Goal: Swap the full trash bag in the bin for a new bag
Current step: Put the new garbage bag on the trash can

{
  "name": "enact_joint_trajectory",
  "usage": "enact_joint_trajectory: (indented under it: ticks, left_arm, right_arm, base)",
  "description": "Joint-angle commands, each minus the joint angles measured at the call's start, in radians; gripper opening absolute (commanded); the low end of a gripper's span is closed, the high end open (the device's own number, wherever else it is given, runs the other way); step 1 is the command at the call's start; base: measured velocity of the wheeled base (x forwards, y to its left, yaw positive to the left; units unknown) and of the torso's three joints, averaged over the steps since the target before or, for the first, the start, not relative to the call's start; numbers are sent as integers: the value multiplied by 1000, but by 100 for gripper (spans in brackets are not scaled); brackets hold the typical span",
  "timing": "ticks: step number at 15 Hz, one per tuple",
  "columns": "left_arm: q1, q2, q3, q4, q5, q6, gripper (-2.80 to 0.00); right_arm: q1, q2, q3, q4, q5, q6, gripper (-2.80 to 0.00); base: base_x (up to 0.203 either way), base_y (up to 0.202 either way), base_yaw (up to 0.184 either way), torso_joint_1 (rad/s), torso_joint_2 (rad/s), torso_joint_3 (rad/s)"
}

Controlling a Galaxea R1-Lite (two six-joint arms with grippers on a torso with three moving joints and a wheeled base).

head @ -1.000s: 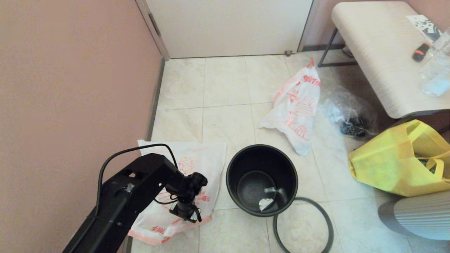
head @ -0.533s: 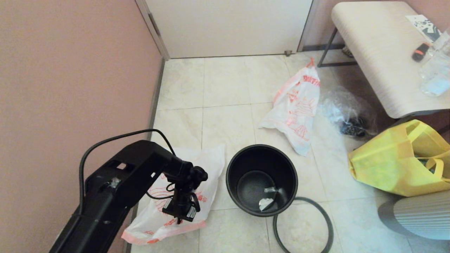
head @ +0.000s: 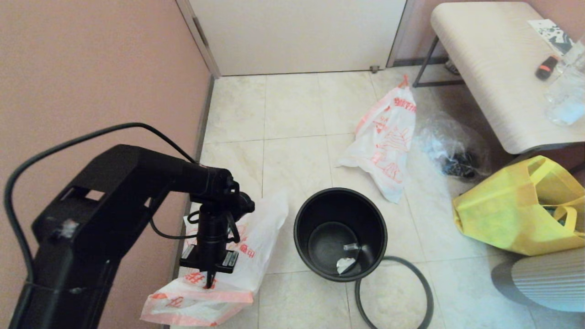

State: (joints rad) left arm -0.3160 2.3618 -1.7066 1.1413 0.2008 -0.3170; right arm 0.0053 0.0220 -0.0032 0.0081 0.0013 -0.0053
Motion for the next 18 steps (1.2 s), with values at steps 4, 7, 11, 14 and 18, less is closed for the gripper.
enact_joint_trajectory:
  ticks: [4,7,11,14,18]
  left_arm:
    - [-23,-268,-93,244,-159,-7,-280]
    - [-25,-330,-230,380,-246,-6,-280]
    - [-67,-399,-232,389,-297,-7,-280]
    - [-92,-424,-232,389,-335,-7,-280]
    - [-91,-469,-237,389,-389,-1,-280]
  right_arm:
    - [1,33,-6,19,-3,-1,-280]
    - [1,47,-72,48,7,-11,-280]
    - [9,268,-225,82,52,8,-280]
    - [14,500,-311,76,193,12,-280]
    - [53,914,-432,-21,324,18,-280]
  base:
    - [0,0,0,0,0,0]
    - [0,0,0,0,0,0]
    - [0,0,0,0,0,0]
    - [0,0,0,0,0,0]
    - [0,0,0,0,0,0]
